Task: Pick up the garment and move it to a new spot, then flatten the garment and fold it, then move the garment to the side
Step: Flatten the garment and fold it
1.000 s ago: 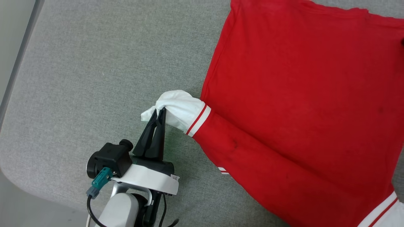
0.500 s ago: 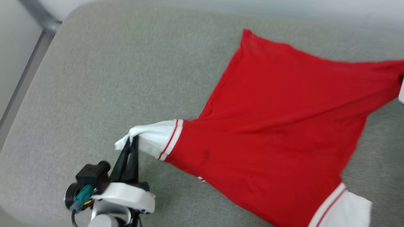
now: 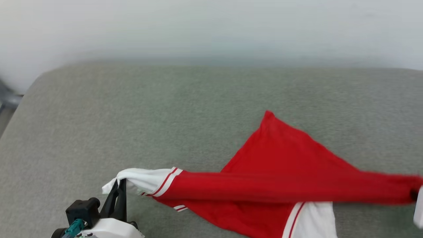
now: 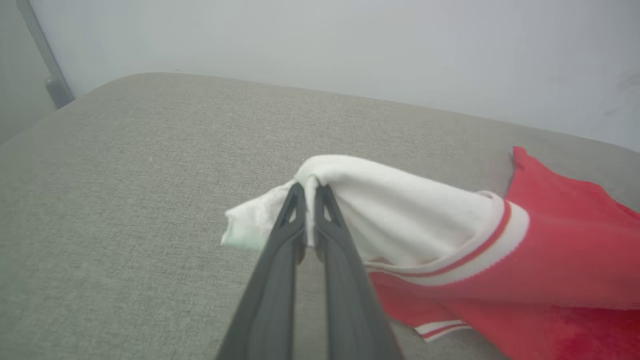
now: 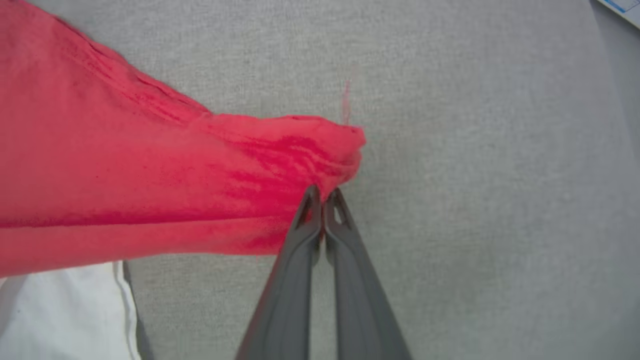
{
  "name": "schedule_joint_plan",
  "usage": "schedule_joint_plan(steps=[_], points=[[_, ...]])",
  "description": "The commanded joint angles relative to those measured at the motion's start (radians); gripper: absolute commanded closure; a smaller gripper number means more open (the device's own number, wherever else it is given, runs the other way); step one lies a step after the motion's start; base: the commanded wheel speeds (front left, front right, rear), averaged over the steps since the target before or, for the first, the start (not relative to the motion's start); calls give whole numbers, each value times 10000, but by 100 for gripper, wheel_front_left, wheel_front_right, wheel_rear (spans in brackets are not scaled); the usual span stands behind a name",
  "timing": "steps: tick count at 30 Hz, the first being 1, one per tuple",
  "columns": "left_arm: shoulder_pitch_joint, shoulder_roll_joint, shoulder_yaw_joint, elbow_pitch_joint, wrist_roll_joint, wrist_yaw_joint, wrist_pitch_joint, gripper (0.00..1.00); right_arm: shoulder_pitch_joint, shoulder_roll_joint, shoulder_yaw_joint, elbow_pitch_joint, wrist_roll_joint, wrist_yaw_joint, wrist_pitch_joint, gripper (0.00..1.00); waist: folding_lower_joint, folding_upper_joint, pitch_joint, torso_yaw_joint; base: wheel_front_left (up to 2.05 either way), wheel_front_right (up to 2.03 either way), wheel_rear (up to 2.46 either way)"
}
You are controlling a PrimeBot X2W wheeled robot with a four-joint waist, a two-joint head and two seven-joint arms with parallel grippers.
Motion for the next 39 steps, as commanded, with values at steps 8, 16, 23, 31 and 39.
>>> schedule_joint_plan(steps=[8, 16, 23, 31, 39], points=[[415, 181, -4, 35, -98, 79, 295, 100, 3496, 2057, -1141, -2692, -154, -13, 698, 100, 2, 0, -582, -671, 0, 0, 0], [231, 218, -89, -29, -91, 54, 246, 100, 4783, 2966, -1217, -3263, 261, -13, -1067, 0, 2, 0, -301, -625, 0, 0, 0], [-57, 247, -212, -101, 17, 66, 170, 100, 3640, 3019, -1102, -3099, 487, -11, -4711, 0, 2, 0, 5, -480, 0, 0, 0], [-582, 158, -444, -408, 151, 27, 50, 100, 1523, 2024, -209, -1803, 847, -11, -5342, 0, 2, 0, 592, -27, 0, 0, 0], [-1213, -39, -889, -474, 273, -184, -52, 100, -1345, 379, 1764, -212, 1065, -11, -2042, 0, 2, 0, 1302, 644, 0, 0, 0]])
